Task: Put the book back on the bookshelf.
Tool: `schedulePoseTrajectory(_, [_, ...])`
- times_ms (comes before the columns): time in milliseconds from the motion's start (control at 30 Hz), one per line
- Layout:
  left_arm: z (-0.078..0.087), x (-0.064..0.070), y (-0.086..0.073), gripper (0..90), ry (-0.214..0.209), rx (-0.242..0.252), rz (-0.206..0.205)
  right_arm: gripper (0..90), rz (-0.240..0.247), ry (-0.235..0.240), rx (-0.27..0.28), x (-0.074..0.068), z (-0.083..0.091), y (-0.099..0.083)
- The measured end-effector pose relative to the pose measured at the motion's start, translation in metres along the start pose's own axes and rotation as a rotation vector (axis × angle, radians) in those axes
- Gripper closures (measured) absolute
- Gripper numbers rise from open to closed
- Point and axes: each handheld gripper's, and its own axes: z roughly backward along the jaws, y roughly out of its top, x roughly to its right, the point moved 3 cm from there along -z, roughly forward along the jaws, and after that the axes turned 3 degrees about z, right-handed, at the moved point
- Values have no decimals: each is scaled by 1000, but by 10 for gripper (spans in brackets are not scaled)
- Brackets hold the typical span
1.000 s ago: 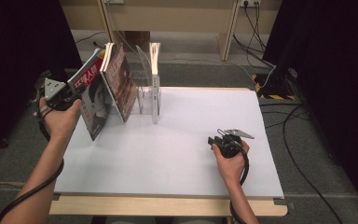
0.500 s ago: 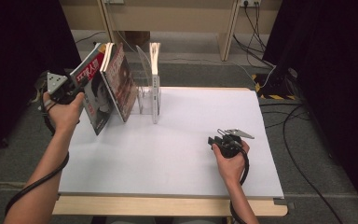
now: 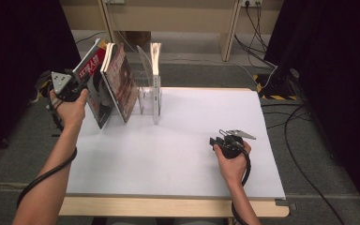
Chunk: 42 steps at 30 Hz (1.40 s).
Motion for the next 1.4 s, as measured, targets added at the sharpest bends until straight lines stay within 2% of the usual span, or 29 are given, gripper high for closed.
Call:
schedulePoseTrajectory(33, [0, -2, -6, 864, 12, 3, -25, 665, 2, 1, 0, 0, 0, 0])
schedulePoseTrajectory(133, [3, -5, -9, 862, 20, 7, -29, 665, 1, 1, 0, 0, 0, 0])
schedulePoseTrajectory(233, [5, -9, -11, 861, 30, 8, -52, 665, -1, 3, -1, -1, 0, 0])
schedulePoseTrajectory(367, [8, -13, -14, 852, 32, 9, -55, 665, 3, 3, -4, -1, 0, 0])
schedulePoseTrajectory(467, [12, -16, -16, 839, 39, 9, -80, 665, -5, 3, -5, -2, 0, -1])
schedulePoseTrajectory(567, [14, -16, -16, 831, 27, 3, -88, 664, 5, 4, -4, -2, 0, -1])
schedulePoseTrajectory(800, [17, -16, -15, 816, 5, -10, -57, 663, 2, 3, -3, -1, 0, -1])
schedulePoseTrajectory(933, [18, -13, -13, 806, -24, -26, -50, 662, 5, 6, -5, -1, -1, -1])
schedulePoseTrajectory(1033, [18, -13, -11, 800, -28, -25, -45, 662, 5, 7, -7, -1, -1, -1])
schedulePoseTrajectory(1200, [16, -12, -7, 786, -52, -44, -12, 662, -2, 5, -4, -1, 0, -1])
schedulePoseTrajectory(1400, [13, -9, -5, 792, -70, -80, -11, 660, -4, 9, -11, -1, 0, -1])
